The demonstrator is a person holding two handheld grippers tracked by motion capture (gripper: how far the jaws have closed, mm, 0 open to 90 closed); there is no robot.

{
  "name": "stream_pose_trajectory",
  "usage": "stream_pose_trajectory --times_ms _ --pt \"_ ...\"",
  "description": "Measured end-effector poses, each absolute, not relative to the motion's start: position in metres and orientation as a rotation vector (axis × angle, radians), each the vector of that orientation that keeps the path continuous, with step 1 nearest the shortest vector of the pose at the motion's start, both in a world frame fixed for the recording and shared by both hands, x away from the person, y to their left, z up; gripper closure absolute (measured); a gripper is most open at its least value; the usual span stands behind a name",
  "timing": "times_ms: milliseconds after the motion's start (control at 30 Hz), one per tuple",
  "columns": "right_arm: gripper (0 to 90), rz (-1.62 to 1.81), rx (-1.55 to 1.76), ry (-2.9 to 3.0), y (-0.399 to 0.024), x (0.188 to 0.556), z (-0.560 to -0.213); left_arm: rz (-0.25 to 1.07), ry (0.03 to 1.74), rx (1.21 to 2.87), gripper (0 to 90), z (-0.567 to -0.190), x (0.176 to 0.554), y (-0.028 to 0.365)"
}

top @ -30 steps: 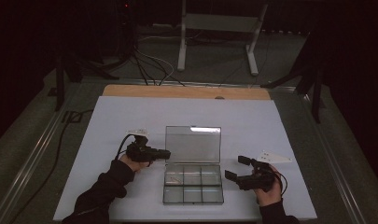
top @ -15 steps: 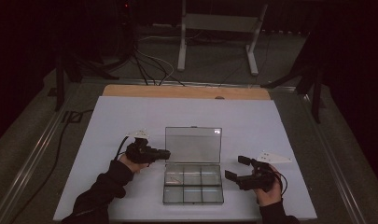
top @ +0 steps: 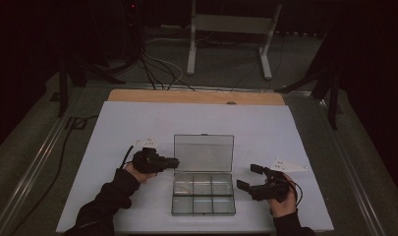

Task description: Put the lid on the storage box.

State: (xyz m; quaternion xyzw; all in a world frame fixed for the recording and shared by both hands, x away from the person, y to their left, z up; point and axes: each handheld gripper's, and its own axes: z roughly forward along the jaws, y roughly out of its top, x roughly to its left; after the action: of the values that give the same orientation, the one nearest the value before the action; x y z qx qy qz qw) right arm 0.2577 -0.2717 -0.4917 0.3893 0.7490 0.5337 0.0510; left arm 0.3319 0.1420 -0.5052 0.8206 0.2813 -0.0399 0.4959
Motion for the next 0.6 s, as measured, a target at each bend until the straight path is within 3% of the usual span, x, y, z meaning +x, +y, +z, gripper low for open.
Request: stream_pose_trajectory --times_ms 600 --pt "3.0 1.65 1.129 2.323 -0.266 0.257 -0.491 0.038 0.527 2.031 86.2 -0.5 0.32 0.142"
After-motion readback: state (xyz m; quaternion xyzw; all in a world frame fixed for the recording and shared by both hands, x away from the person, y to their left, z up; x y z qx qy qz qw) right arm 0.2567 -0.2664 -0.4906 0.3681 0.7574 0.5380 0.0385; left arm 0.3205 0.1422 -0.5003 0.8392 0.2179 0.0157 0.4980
